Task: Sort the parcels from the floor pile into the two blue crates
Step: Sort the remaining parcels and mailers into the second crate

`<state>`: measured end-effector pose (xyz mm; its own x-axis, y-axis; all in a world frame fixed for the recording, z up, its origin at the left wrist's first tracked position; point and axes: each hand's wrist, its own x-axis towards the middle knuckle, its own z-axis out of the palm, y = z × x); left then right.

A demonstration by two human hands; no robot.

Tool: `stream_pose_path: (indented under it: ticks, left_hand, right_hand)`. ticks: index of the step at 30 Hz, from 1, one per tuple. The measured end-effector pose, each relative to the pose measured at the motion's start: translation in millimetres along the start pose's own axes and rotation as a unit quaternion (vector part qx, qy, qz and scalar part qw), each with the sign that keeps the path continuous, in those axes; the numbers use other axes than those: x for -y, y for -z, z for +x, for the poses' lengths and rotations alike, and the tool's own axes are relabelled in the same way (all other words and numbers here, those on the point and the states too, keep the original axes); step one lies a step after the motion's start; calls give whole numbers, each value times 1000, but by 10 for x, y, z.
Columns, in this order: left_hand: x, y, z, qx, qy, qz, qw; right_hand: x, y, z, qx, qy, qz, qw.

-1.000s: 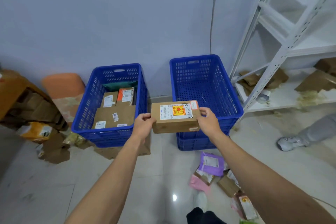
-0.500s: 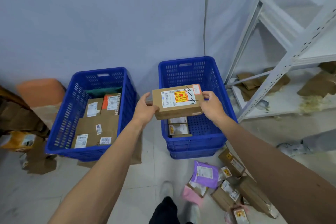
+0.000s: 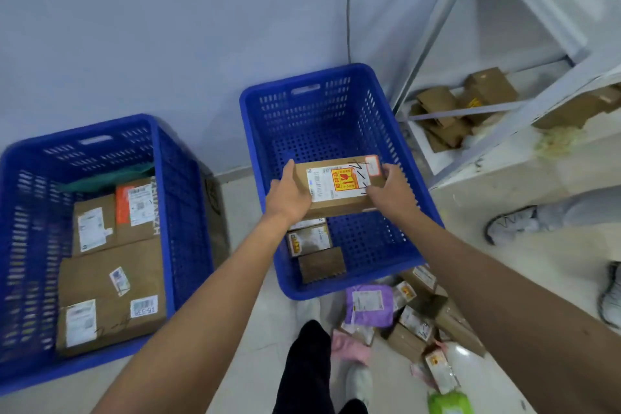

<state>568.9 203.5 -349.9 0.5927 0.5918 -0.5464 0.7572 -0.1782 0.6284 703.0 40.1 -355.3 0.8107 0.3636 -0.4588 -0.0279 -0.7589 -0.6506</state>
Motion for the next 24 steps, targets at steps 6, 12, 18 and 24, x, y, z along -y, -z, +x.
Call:
stream_pose_path:
  ticks: [6,12,18,24]
  left_hand:
    - [323,-599,841,115,40,32,992]
    - [806,-1472,1400,194,47,35,979]
    - [1361,-2371,1928,259,71,61,961]
    - [1214,-2400,1693,287,78,102,949]
  right_hand:
    - [-456,-265,610,6,-28,-110,994]
    - [-1113,-548,905,38,-39,-223,973]
    - [-1672,-732,1039,24,-38,-326,944]
    - [-2102,-1043,1146,83,-84,-339,933]
